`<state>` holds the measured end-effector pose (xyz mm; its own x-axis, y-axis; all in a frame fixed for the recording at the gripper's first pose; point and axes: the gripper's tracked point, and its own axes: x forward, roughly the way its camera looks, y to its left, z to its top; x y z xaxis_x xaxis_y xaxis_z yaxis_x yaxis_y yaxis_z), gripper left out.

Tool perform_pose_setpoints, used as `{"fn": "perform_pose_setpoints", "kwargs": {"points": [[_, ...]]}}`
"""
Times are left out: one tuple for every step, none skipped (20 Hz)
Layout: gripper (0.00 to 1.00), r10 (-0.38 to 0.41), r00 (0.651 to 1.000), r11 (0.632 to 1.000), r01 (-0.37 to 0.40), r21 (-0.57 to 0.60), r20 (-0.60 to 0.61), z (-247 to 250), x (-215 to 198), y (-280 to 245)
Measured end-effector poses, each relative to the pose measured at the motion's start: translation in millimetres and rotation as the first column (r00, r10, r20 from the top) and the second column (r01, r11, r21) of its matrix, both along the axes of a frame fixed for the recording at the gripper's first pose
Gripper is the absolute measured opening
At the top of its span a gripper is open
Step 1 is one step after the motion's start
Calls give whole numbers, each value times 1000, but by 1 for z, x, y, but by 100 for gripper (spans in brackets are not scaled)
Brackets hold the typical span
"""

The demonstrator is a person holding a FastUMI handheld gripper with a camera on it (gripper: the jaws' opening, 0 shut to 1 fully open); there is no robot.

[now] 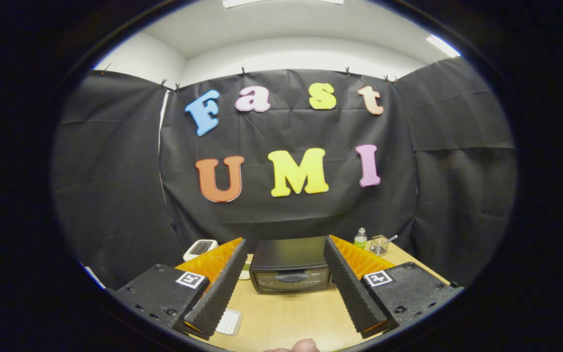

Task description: Open the toaster oven, put the food inside, and close the toaster oven door.

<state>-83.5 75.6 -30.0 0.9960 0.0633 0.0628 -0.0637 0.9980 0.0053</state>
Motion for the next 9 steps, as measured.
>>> {"fn": "perform_pose_setpoints", "kwargs": {"points": [[100,-1,1000,1000,1,3,-5,-1,2,0],[100,1,1000,1000,-1,4,-8,-1,2,0],[100,1,1000,1000,-1,4,-9,-1,5,-1],[100,1,1000,1000,-1,3,-9,-1,6,-1],[100,2,1000,1000,-2,2,-7,0,6,-2],[100,3,1000,1000,-3,0,-6,1,6,-2],[100,5,1000,1000,-5,-1,-4,1,5,-1],[100,6,1000,1000,-6,-1,-2,2,4,-1],[100,6,1000,1000,-6,-1,-5,2,6,-1]]}}
